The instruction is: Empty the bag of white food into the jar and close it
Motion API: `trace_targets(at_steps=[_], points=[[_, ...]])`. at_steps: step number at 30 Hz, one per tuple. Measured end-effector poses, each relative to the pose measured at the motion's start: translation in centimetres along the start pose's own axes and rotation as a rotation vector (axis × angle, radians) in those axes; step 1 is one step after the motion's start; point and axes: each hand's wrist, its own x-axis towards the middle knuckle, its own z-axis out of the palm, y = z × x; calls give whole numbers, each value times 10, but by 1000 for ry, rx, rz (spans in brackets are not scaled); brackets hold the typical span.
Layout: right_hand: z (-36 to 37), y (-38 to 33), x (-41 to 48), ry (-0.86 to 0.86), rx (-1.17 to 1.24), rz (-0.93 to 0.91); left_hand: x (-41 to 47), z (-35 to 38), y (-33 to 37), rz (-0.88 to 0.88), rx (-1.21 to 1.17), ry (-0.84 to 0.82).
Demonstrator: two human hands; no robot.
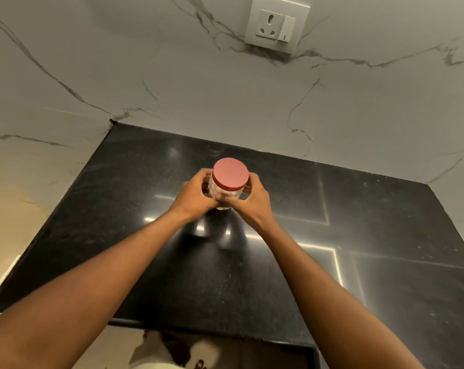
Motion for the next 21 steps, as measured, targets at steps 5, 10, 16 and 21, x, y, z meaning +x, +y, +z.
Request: trace_targets(at_steps=[5,10,16,21], points=[[22,4,34,-9,18,26,33,-16,-16,-22,-18,-29],[32,13,43,-6,-112,-17,44,-15,-31,-56,-59,-42],[27,7,35,-86,-253,-6,34,-17,-15,-81,82,-54],[13,0,13,7,-612,-171,-1,-21,-6,-81,371,103]])
